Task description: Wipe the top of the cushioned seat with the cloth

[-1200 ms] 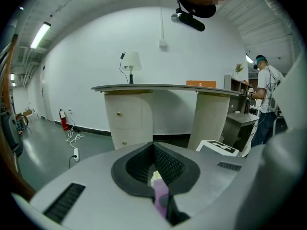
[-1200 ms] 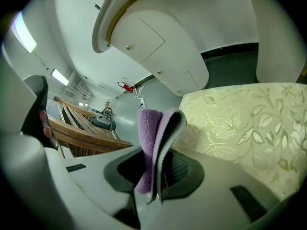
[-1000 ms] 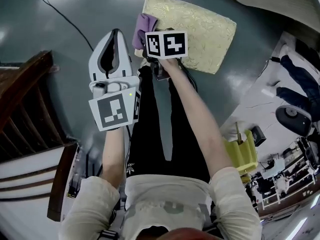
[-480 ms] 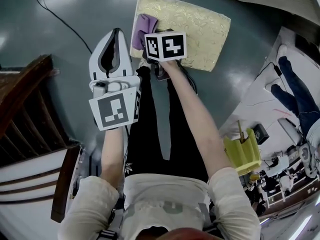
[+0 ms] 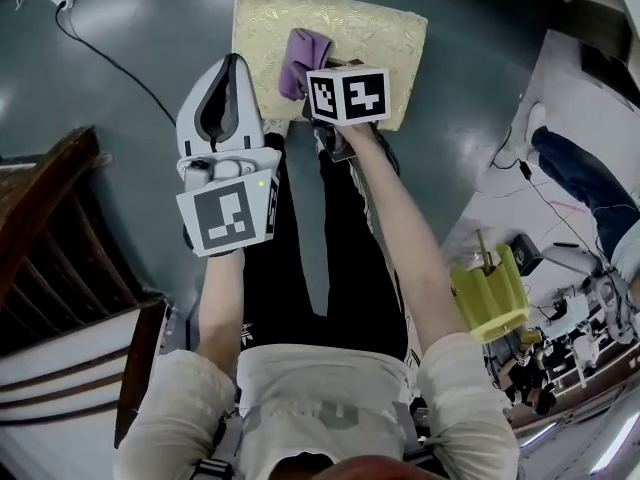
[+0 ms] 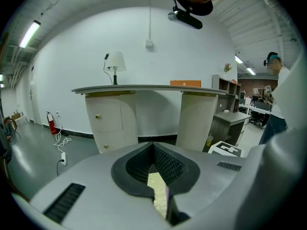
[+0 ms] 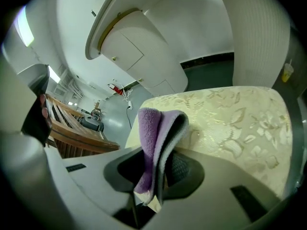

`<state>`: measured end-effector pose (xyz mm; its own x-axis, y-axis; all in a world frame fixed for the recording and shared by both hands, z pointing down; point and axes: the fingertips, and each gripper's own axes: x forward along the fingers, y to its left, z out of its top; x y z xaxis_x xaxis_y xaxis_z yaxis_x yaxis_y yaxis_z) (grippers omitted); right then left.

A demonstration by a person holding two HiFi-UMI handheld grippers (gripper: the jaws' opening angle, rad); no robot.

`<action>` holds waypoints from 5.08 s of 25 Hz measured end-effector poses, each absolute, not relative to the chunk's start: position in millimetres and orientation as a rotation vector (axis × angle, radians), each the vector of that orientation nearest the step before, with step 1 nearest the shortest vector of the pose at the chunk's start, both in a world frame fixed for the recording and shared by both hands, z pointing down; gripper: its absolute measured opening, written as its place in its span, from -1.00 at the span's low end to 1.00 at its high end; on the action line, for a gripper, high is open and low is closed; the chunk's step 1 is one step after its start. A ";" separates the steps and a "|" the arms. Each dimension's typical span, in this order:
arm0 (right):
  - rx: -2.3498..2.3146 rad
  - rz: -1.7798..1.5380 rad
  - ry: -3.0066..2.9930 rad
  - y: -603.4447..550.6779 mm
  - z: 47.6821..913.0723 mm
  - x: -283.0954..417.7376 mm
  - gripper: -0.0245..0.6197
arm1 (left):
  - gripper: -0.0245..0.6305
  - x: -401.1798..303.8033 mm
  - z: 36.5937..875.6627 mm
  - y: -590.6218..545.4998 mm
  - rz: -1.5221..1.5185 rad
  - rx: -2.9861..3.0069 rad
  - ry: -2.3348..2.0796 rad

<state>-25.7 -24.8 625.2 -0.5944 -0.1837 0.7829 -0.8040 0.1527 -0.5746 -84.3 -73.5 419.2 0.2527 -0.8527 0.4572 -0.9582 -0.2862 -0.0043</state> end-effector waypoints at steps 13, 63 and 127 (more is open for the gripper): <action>1.053 1.425 -1.780 -1.4 626.9 114.9 -0.62 | -0.91 -41.3 410.5 -74.5 0.538 2.324 -1.611; 0.684 1.447 -2.075 13.3 555.7 -118.9 -0.62 | -0.90 -134.5 398.6 -66.1 0.568 2.287 -1.688; 1.032 1.360 -1.602 99.3 638.3 171.2 -0.62 | -0.90 -48.9 367.5 -47.1 0.518 2.425 -1.655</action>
